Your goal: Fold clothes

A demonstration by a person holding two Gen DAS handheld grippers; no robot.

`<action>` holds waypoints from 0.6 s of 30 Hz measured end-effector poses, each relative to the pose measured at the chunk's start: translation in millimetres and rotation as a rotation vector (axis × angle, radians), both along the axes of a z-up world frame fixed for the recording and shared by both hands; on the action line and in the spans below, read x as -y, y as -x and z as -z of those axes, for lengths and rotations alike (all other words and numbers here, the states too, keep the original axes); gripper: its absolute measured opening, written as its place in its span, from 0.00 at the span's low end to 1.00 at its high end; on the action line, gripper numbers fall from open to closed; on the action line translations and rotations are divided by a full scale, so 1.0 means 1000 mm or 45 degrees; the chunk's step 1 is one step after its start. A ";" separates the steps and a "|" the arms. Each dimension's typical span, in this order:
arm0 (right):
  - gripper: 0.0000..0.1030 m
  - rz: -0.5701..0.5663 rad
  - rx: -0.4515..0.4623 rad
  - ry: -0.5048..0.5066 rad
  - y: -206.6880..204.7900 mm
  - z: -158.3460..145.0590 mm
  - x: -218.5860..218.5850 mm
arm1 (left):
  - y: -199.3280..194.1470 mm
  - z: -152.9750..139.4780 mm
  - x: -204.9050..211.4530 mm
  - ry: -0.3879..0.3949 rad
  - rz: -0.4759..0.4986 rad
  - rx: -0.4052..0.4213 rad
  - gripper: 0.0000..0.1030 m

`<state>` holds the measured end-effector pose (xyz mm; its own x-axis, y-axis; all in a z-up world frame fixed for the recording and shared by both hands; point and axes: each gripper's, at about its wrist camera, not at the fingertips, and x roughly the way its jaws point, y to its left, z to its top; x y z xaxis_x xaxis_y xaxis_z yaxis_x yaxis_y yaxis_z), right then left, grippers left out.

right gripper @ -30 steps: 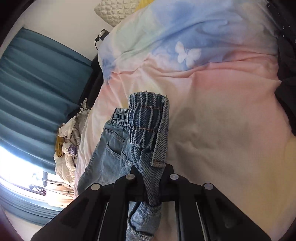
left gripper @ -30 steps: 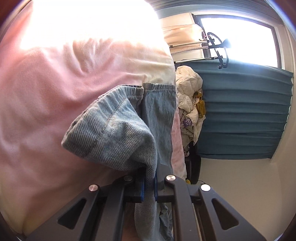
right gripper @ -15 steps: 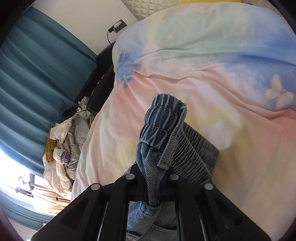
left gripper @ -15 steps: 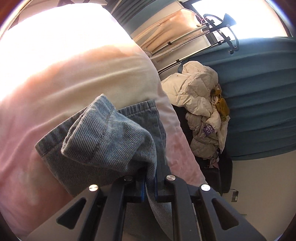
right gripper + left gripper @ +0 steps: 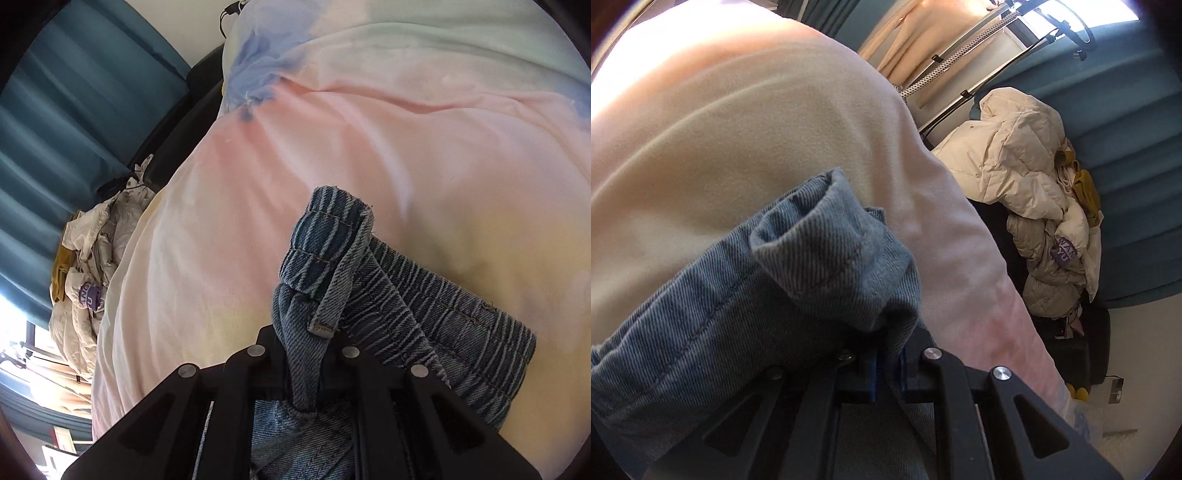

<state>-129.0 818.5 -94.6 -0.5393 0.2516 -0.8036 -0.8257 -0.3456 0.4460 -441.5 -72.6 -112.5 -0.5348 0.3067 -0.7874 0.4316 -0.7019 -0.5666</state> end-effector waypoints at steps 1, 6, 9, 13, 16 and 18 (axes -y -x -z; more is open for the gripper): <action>0.09 -0.007 -0.005 0.001 -0.002 -0.001 0.000 | -0.003 -0.002 0.003 -0.017 0.013 -0.022 0.09; 0.23 -0.079 -0.057 0.008 -0.023 -0.023 0.005 | -0.045 -0.033 0.018 -0.066 0.093 -0.110 0.23; 0.36 -0.076 -0.092 -0.005 -0.046 -0.043 0.016 | -0.086 -0.051 0.030 -0.105 0.143 -0.186 0.32; 0.48 -0.111 -0.101 -0.026 -0.078 -0.061 0.037 | -0.148 -0.049 0.049 -0.203 0.176 -0.200 0.49; 0.49 -0.139 -0.080 0.002 -0.104 -0.061 0.054 | -0.180 -0.027 0.055 -0.269 0.195 -0.141 0.49; 0.49 -0.145 -0.085 0.057 -0.121 -0.055 0.064 | -0.191 -0.009 0.054 -0.303 0.201 -0.078 0.49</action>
